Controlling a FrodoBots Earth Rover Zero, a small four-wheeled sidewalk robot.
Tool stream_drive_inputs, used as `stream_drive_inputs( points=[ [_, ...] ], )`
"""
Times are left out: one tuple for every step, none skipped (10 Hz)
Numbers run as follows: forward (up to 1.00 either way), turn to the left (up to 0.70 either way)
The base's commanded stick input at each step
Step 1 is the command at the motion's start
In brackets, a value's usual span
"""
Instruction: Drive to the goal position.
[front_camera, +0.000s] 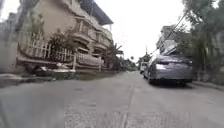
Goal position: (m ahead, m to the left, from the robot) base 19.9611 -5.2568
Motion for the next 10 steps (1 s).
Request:
stream_drive_inputs(
  points=[
    [0.85,-0.02],
    [0.85,-0.14],
    [0.85,-0.19],
    [0.85,-0.24],
    [0.85,-0.25],
    [0.85,-0.25],
    [0.85,-0.25],
    [0.85,-0.25],
    [0.85,-0.25],
    [0.85,-0.25]
  ],
)
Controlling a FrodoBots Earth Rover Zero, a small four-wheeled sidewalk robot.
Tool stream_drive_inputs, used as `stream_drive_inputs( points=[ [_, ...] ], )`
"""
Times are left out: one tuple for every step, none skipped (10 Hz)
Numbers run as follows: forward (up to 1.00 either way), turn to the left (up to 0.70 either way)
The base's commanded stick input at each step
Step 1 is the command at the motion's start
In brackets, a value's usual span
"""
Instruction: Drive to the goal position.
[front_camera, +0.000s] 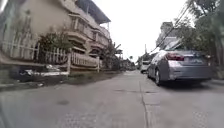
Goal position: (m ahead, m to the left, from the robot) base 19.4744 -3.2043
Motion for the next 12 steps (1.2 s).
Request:
stream_drive_inputs(
  points=[
    [0.85,-0.25],
    [0.85,-0.24],
    [0.85,-0.22],
    [0.85,-0.17],
    [0.85,-0.09],
    [0.85,-0.02],
    [0.85,0.00],
    [0.85,0.00],
    [0.85,0.00],
    [0.85,0.00],
    [0.85,0.00],
    [0.85,0.00]
  ],
)
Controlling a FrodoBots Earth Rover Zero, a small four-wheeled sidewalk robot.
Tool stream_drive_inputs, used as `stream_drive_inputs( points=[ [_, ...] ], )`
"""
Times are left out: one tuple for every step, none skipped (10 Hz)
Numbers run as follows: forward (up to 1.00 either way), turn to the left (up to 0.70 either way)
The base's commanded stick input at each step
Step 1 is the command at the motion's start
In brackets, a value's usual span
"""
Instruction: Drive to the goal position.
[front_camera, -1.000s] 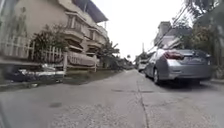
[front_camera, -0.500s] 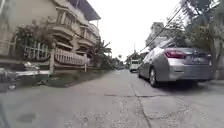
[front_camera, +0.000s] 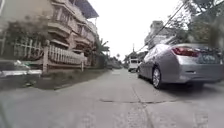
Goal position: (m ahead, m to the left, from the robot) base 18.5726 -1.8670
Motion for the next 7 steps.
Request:
stream_drive_inputs(
  points=[
    [0.85,0.00],
    [0.85,0.00],
    [0.85,0.00],
    [0.85,0.00],
    [0.85,0.00],
    [0.85,0.00],
    [0.85,0.00]
  ],
)
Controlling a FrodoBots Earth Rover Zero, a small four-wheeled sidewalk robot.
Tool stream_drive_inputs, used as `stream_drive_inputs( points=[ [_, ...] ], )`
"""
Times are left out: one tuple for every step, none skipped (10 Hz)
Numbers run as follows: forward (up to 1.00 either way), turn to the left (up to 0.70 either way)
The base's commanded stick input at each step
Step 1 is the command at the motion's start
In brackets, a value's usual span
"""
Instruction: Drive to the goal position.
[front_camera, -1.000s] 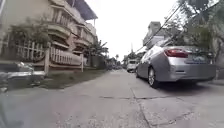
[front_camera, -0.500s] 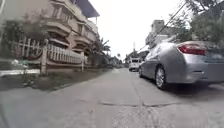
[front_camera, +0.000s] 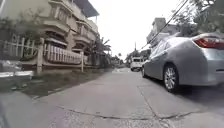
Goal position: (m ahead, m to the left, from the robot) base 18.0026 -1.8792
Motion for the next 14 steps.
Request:
stream_drive_inputs(
  points=[
    [0.85,0.00],
    [0.85,0.00],
    [0.85,0.00],
    [0.85,0.00],
    [0.85,0.00],
    [0.85,0.00],
    [0.85,0.00],
    [0.85,0.00],
    [0.85,0.00],
    [0.85,0.00],
    [0.85,0.00],
    [0.85,0.00],
    [0.85,0.00],
    [0.85,0.00]
  ],
)
